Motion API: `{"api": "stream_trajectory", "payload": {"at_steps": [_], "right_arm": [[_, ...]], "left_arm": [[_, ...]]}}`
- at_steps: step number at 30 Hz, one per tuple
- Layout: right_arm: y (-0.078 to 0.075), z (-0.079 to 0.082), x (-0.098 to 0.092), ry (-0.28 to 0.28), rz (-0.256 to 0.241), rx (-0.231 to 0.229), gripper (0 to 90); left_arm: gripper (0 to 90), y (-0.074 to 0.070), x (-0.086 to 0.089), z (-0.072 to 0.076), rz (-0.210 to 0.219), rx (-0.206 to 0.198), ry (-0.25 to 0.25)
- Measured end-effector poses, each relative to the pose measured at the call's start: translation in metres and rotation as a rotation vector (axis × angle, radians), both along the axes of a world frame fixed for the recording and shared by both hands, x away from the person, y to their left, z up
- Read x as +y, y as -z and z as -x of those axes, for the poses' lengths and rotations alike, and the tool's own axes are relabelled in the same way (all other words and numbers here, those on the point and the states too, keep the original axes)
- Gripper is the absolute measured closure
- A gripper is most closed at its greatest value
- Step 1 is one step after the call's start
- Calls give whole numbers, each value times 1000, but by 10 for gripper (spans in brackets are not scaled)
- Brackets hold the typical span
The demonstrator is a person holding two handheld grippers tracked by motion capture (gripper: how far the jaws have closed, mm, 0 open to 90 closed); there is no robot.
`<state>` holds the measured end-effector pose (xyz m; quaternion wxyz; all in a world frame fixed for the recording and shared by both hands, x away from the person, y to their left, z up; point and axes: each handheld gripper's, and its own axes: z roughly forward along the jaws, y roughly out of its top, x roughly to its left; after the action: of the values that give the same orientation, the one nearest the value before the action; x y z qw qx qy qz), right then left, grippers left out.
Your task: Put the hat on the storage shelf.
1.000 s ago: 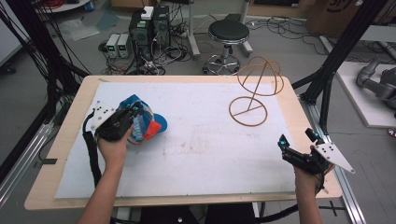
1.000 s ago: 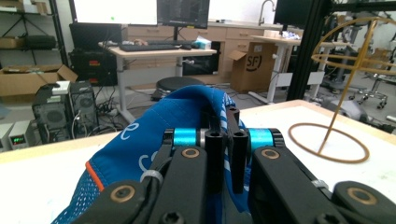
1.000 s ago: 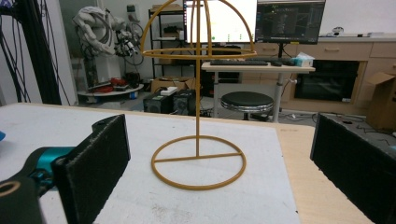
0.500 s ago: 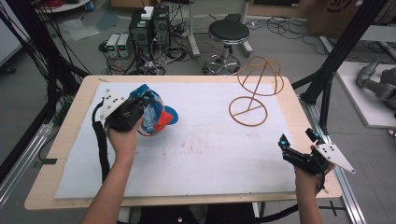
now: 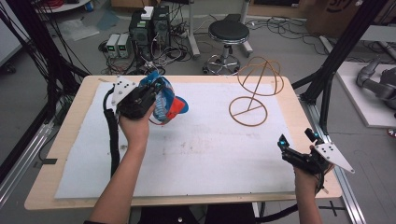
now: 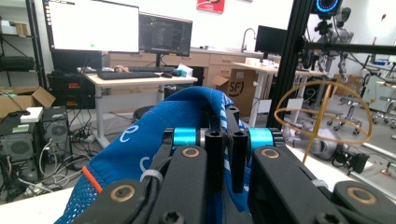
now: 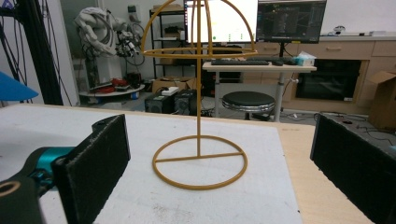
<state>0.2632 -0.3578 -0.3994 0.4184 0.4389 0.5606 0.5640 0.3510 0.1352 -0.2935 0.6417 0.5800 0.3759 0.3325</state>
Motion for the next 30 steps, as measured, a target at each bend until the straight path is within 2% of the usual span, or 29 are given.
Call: {"api": "stream_trajectory", "payload": {"at_steps": [9,21,30], "right_arm": [[0,0,0,-2,1,2,44],[0,0,1,-5,1,2,44],[1,0,2,-9,-6,6,44]], "left_arm": [[889,-16,-16,-7,16,-25,5],[889,-40,-39,-17,-1,-62,13],[890,-48,-53,-28,1,-64,16]]}}
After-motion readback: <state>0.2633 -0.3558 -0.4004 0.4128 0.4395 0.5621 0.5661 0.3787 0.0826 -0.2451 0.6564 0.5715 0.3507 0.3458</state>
